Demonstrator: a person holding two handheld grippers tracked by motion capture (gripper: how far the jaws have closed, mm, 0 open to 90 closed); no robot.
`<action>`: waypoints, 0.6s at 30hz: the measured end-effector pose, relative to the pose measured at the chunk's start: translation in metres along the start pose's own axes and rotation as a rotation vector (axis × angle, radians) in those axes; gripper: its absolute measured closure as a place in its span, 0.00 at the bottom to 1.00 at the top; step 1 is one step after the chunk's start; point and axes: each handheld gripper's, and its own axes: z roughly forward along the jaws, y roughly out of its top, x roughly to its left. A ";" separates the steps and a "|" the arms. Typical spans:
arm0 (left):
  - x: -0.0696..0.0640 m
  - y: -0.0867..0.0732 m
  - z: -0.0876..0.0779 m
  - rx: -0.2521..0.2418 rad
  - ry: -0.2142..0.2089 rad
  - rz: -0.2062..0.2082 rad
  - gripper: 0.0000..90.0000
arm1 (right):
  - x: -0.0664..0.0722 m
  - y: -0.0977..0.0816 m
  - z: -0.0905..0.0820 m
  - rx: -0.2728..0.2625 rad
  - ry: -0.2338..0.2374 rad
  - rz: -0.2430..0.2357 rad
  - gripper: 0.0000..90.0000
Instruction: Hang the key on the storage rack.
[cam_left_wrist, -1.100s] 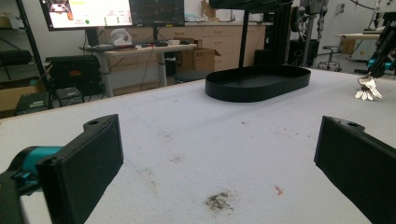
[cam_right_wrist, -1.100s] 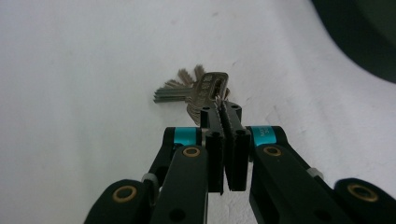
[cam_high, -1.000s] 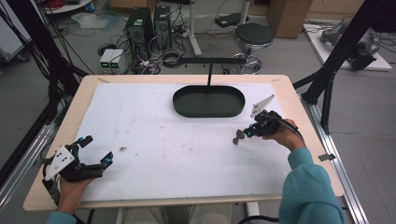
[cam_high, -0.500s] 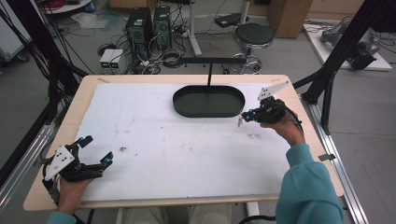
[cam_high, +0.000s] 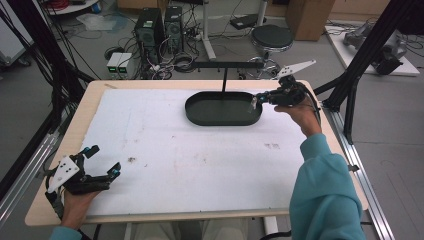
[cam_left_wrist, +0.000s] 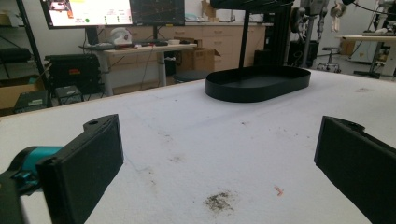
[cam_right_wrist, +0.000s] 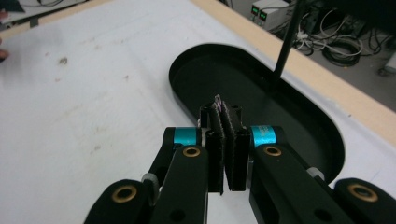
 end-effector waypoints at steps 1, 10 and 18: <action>0.000 0.000 0.000 0.000 0.000 0.000 0.02 | -0.002 0.004 0.000 -0.002 -0.011 -0.002 0.99; 0.001 0.000 0.000 0.003 -0.001 0.000 0.02 | -0.028 0.027 -0.006 -0.041 -0.053 0.041 0.99; 0.001 0.000 0.000 0.004 0.001 -0.004 0.02 | -0.038 0.039 -0.006 -0.038 -0.074 0.056 0.99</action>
